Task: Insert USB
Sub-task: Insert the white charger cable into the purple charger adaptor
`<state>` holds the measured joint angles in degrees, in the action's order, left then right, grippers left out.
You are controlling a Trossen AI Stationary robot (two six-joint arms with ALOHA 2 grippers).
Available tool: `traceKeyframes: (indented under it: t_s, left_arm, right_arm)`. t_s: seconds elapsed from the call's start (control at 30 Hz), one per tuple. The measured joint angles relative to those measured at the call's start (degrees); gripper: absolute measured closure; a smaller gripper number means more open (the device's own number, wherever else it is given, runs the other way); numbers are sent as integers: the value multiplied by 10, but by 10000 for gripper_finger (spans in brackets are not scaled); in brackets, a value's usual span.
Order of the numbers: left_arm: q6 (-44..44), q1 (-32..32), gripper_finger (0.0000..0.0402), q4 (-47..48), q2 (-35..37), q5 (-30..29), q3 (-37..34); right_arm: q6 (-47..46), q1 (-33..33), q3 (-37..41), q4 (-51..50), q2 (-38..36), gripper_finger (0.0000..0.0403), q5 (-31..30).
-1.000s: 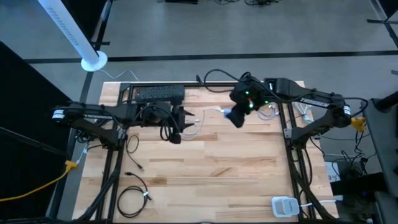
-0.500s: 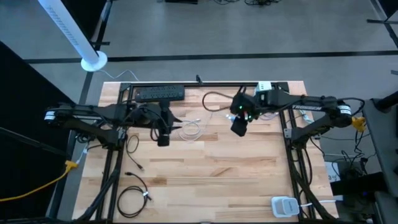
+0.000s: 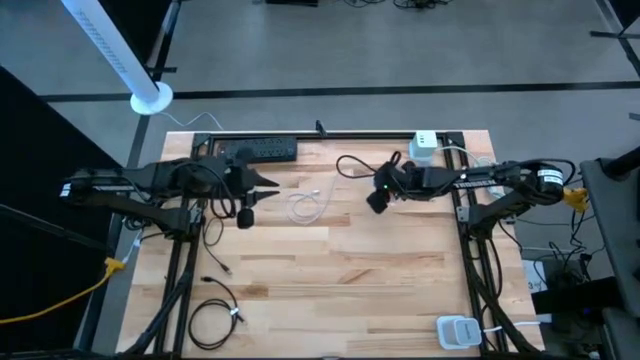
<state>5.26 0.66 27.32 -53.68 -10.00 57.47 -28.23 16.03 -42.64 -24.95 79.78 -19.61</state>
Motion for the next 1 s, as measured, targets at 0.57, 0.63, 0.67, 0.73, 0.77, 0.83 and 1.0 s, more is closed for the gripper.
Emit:
traceKeyframes:
  t_s: [0.57,0.63,0.67,0.73,0.77,0.83,1.0]
  left_arm:
    - [31,0,338,-63,-75,-16,-1]
    - [32,0,338,-68,-79,-16,-1]
    - [32,0,338,-70,-80,-16,-1]
    - [28,0,338,-73,-81,-16,-1]
    - [25,0,338,-69,-80,-16,-1]
    - [23,0,338,-52,-74,-16,-1]
    - [25,0,338,-1,-51,-17,-1]
  right_arm:
    - [-83,-32,106,114,0,287,28]
    - [-83,-34,107,110,0,287,36]
    - [-83,-35,106,108,0,287,38]
    - [-80,-35,102,103,0,287,44]
    - [-77,-35,99,99,0,287,51]
    - [-70,-35,94,90,0,285,65]
    - [-52,-38,76,51,-1,199,77]
